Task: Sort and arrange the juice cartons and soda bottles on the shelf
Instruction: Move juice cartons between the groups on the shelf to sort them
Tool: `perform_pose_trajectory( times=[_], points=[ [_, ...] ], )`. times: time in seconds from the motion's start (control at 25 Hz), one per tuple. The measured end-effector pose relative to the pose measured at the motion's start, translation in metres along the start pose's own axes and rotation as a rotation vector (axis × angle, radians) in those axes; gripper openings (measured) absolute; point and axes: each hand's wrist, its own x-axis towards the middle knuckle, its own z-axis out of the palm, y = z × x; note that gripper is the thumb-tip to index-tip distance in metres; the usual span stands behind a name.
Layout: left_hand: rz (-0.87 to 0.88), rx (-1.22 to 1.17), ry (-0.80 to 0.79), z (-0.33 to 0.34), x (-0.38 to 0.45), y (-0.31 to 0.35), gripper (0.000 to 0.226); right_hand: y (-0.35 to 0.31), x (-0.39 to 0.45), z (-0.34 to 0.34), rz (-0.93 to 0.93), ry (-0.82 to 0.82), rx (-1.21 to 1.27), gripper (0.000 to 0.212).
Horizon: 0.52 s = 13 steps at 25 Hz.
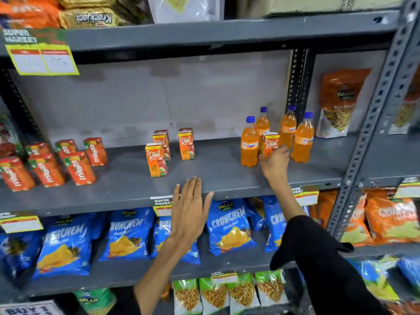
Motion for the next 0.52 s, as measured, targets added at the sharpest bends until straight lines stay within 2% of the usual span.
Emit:
perform_pose_trajectory(
  times=[0.2,0.36,0.52],
  points=[
    [0.001,0.025,-0.003,0.006,0.002,-0.001,0.076,0.005,0.011,0.006,0.058,-0.025,0.121,0.050],
    [0.006,0.019,-0.013,0.004,0.002,-0.002,0.075,0.005,-0.001,-0.002,0.071,-0.013,0.183,0.049],
    [0.016,-0.001,-0.029,0.002,0.002,-0.007,0.067,-0.001,-0.042,-0.010,0.020,0.072,0.250,0.047]
  ],
)
